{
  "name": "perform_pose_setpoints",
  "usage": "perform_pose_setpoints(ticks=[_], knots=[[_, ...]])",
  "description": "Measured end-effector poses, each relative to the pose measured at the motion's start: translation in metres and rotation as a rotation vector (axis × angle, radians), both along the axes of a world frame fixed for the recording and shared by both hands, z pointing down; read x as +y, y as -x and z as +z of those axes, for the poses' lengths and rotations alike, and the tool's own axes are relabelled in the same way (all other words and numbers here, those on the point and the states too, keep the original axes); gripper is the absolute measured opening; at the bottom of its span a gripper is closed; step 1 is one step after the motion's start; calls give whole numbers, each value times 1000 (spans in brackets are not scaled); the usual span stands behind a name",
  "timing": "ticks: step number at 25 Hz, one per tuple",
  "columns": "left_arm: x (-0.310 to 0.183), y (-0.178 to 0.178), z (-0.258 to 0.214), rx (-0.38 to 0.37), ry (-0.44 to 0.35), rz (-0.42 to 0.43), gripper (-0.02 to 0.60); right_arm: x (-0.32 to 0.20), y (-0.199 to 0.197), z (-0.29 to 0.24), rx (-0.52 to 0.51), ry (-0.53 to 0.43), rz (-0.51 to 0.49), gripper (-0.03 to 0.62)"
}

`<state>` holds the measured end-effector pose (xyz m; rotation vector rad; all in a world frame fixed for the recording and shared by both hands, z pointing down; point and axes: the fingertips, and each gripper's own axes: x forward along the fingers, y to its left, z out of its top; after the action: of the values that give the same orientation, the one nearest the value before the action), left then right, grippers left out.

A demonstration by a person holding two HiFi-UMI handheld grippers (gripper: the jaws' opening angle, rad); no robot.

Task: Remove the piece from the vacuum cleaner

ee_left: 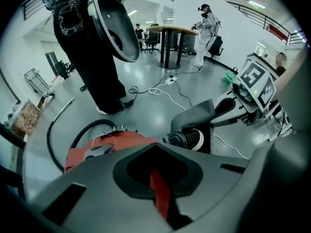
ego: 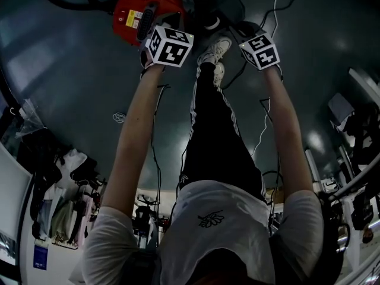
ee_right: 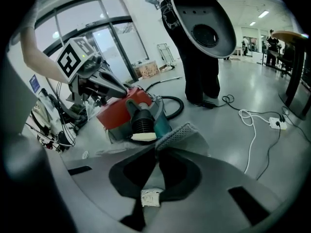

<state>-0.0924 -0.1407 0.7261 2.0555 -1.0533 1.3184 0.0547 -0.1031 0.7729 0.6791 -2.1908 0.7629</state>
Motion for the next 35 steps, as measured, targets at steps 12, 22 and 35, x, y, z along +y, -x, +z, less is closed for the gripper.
perform_pose_setpoints(ticks=[12,22,35], knots=[[-1,0,0,-9,-22,22,2,77,-100,23,266,142,43,32],[22,8,-6,-48,46,-132,2,70,-95,-25,220,101,106,34],[76,-24,-213,129,-274,-335,2,52,-95,-236,-1,-89,497,32]])
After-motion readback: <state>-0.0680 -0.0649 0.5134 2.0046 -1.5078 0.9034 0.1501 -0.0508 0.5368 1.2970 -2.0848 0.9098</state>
